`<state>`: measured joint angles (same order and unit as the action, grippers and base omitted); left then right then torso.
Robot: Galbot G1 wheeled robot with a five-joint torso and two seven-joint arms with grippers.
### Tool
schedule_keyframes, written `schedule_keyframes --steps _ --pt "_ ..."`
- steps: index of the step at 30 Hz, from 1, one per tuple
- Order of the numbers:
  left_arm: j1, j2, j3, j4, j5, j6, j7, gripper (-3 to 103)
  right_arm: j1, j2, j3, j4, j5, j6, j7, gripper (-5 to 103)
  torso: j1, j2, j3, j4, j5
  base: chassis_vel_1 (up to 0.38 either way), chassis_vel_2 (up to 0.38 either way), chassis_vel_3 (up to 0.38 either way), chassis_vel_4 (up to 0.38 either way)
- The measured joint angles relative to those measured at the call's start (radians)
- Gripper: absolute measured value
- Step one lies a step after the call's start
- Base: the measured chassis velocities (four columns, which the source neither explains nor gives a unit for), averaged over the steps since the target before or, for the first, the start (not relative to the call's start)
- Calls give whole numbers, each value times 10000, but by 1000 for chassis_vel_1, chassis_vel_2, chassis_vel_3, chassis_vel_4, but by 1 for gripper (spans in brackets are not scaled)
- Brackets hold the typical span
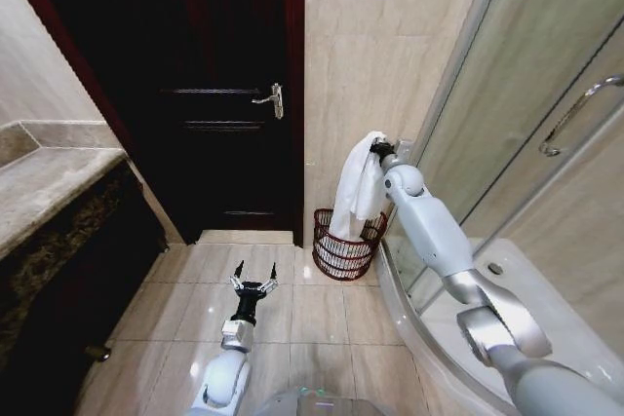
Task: Discard the used towel into the hamper.
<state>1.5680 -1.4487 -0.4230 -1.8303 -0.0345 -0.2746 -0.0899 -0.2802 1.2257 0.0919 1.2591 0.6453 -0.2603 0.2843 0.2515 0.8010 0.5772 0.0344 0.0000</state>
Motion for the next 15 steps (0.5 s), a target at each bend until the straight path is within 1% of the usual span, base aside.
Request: schedule_keyframes --steps 7,12,15 --pt "19 38 3 -13 -6 -4 2 100 -225 69 76 15 -17 11 -3 6 -154 -362 -208 1 0 0 0 0 0" --pt "33 53 0 -41 -7 -5 3 100 -404 32 143 93 -48 17 -33 6 -225 -528 -303 1 -1 0 0 0 0" --pt "56 56 4 -59 -7 -6 6 100 -564 33 197 107 -94 25 -44 6 -304 -712 -406 0 0 0 0 0 0"
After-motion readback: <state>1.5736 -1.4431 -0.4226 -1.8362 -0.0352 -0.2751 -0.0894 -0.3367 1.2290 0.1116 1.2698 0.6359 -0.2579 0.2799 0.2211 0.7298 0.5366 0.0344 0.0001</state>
